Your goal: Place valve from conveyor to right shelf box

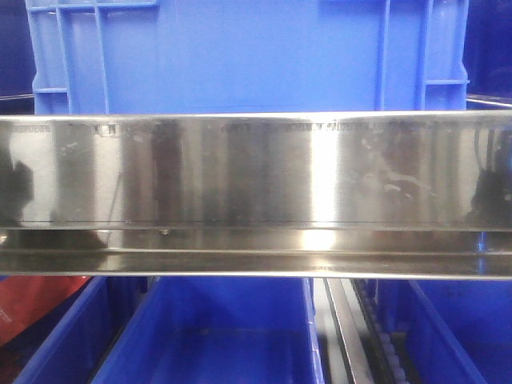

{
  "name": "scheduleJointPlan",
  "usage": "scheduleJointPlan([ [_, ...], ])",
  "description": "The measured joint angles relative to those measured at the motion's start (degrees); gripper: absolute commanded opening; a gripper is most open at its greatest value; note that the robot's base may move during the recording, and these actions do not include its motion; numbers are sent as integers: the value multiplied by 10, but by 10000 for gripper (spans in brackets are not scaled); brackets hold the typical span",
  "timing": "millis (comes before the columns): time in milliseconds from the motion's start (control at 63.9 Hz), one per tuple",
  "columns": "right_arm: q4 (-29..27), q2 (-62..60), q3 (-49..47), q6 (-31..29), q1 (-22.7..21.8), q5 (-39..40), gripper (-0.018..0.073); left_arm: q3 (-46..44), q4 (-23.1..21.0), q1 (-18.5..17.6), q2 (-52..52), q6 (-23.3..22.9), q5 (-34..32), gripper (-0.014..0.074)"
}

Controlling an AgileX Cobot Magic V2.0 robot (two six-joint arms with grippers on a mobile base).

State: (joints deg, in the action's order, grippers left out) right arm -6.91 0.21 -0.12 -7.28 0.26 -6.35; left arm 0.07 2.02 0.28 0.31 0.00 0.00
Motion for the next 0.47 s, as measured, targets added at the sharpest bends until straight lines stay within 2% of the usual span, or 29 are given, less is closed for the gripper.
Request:
scheduleJointPlan([
  [470,0,0,0,1,0,1,-162,0,0,0,0,0,0,-111],
])
